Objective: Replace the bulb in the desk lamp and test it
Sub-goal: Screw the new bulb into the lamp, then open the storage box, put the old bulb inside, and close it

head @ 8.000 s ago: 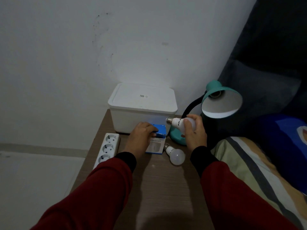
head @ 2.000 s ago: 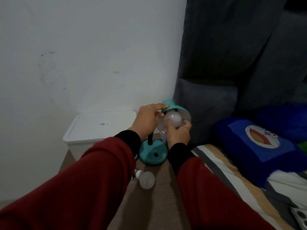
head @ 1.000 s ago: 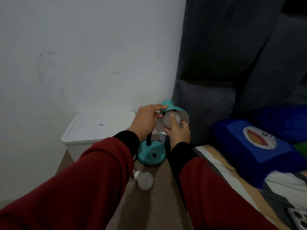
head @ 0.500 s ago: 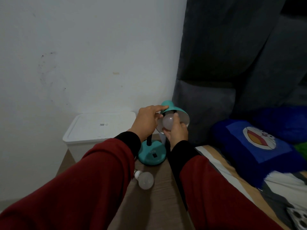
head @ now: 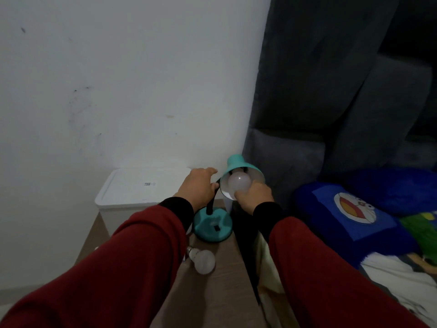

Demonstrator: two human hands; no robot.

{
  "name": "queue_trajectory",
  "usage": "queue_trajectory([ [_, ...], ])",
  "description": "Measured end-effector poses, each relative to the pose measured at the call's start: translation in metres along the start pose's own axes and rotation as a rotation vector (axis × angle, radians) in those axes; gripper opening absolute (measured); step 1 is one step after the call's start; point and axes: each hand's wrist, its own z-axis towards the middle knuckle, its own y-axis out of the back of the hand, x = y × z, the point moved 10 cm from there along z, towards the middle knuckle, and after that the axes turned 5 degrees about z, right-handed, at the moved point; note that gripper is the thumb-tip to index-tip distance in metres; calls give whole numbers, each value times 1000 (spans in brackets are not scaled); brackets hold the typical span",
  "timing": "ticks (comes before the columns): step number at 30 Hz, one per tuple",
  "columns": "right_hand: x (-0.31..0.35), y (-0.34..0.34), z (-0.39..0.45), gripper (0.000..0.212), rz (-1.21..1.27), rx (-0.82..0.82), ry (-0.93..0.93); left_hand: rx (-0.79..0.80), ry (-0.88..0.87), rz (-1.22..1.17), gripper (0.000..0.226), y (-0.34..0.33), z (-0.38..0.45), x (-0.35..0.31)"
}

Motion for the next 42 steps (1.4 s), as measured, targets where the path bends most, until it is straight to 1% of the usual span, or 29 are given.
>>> queue_trajectory([
  [1,2,1,-3,54,-59,22,4,20,38,29,46,1,-3,8],
  [3,7,3,-8,49,-170,61,19,61,94,106,44,6,-11,21],
  [5,12,5,-13,51,-270,83,31,103,130,187,42,12,-21,33],
  [8,32,4,-21,57,-361,117,104,151,175,280,42,25,-35,52],
  [11,48,-15,-18,60,-460,223,174,160,225,345,41,42,-49,72],
  [13,59,-23,-28,56,-598,279,182,154,249,377,38,54,-58,87],
  [15,75,-31,-40,54,-709,299,264,152,263,407,34,63,-64,105],
  [17,89,-44,-50,57,-743,328,327,151,276,423,34,71,-70,125],
  [19,101,-63,-55,62,-710,350,384,159,304,417,38,75,-78,145],
  [22,109,-98,-53,72,-590,391,418,168,350,371,45,72,-90,175],
  [25,109,-126,-43,78,-497,372,453,158,382,278,66,61,-95,203],
  [27,103,-140,-30,82,-411,344,437,146,411,187,78,51,-97,221],
  [31,89,-157,-4,86,-290,283,372,111,451,-29,93,28,-93,247],
  [34,82,-168,9,87,-186,310,337,93,427,-172,101,11,-85,255],
  [36,80,-176,16,88,-157,327,346,63,416,-200,102,3,-80,258],
  [38,79,-180,22,86,-145,308,354,10,420,-199,99,2,-75,261],
  [42,80,-178,28,74,-156,243,363,-64,403,-198,82,6,-72,260],
])
